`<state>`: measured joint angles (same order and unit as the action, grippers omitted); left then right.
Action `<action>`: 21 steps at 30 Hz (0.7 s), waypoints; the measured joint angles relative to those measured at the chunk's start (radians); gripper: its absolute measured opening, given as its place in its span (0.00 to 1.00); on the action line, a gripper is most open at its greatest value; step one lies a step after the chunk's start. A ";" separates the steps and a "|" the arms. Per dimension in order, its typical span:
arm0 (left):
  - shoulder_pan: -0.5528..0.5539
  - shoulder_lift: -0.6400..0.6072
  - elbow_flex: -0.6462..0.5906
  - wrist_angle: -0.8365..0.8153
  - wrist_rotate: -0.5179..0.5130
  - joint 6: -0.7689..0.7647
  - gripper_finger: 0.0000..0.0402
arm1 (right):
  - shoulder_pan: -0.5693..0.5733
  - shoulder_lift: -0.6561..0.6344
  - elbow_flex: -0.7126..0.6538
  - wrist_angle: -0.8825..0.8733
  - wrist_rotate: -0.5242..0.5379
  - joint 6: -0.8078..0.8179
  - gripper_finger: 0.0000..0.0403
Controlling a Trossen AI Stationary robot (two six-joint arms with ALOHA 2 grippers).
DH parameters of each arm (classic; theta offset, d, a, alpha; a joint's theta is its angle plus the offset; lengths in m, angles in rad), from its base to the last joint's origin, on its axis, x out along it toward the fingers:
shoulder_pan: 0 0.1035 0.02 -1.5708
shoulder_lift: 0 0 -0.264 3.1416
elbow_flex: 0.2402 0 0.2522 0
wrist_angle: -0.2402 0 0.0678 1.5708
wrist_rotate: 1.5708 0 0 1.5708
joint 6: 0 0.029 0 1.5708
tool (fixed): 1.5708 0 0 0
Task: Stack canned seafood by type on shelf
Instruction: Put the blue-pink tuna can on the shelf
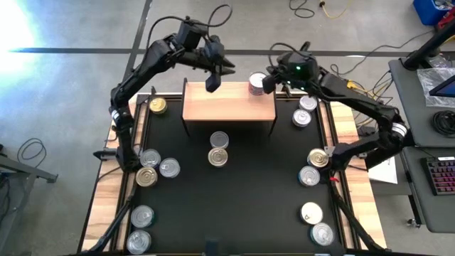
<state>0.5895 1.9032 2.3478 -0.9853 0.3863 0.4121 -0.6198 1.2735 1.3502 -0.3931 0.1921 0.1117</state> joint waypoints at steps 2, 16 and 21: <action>-0.027 -0.011 -0.007 -0.049 -0.003 -0.018 0.20 | 0.013 -0.034 0.000 -0.009 -0.041 -0.007 0.03; -0.333 -0.023 -0.155 -0.190 -0.196 -0.224 0.20 | 0.185 -0.129 -0.025 -0.174 -0.384 -0.019 0.17; -0.373 -0.046 -0.286 -0.189 -0.197 -0.271 0.20 | 0.293 -0.129 -0.025 -0.227 -0.383 0.032 0.39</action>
<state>0.2168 1.8574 2.0617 -1.1742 0.1889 0.1413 -0.3270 1.1442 1.3254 -0.6196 -0.1912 0.1441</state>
